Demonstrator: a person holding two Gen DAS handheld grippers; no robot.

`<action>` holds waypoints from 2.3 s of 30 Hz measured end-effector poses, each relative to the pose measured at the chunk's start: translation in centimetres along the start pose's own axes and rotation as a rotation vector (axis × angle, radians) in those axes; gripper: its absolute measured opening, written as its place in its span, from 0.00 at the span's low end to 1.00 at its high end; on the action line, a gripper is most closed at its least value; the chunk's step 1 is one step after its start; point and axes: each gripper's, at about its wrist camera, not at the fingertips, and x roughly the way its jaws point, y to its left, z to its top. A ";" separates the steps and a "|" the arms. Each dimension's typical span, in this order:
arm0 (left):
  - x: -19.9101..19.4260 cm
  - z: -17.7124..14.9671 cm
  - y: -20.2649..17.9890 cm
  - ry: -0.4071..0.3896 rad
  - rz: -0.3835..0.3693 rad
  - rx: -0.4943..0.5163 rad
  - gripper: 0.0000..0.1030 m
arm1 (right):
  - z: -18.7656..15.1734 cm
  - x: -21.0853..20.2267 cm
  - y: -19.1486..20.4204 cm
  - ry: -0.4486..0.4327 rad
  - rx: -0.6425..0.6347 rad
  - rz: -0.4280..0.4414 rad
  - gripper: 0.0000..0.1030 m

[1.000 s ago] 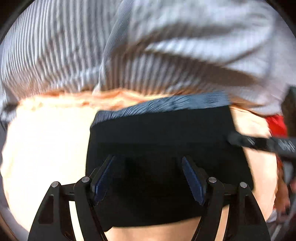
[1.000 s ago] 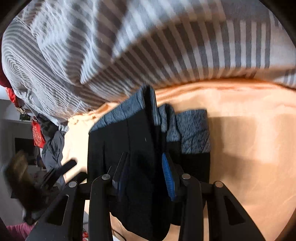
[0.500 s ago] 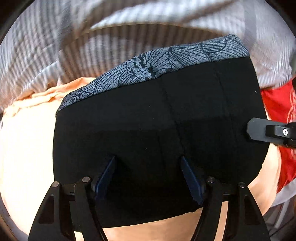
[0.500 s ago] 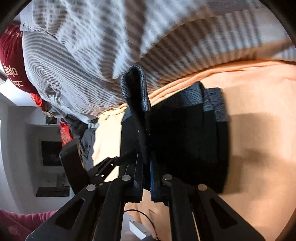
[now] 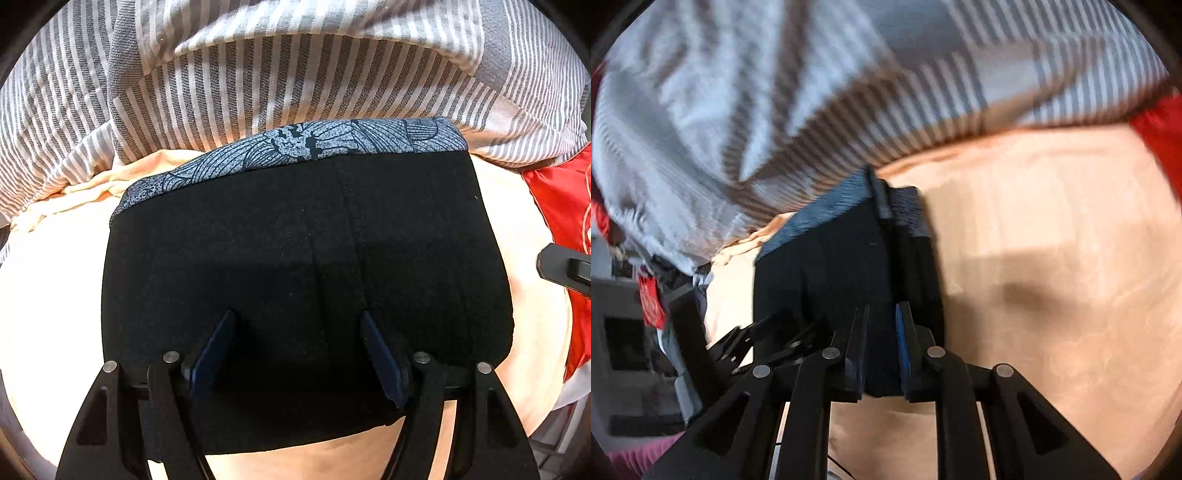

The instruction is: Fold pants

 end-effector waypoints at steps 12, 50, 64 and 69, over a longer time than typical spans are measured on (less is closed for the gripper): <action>-2.7 5.0 10.2 -0.073 0.118 -0.257 0.71 | 4.9 4.0 3.5 -0.007 -0.073 -0.070 0.16; -5.5 -3.0 11.3 0.091 0.122 -0.171 0.79 | -4.0 2.2 2.2 0.082 0.013 -0.176 0.73; -5.2 -3.3 11.4 0.126 0.088 -0.127 0.79 | -5.9 3.0 2.3 0.134 0.064 -0.192 0.76; -5.7 -4.1 12.4 0.097 0.007 -0.173 0.79 | -6.4 3.4 2.7 0.143 0.061 -0.197 0.76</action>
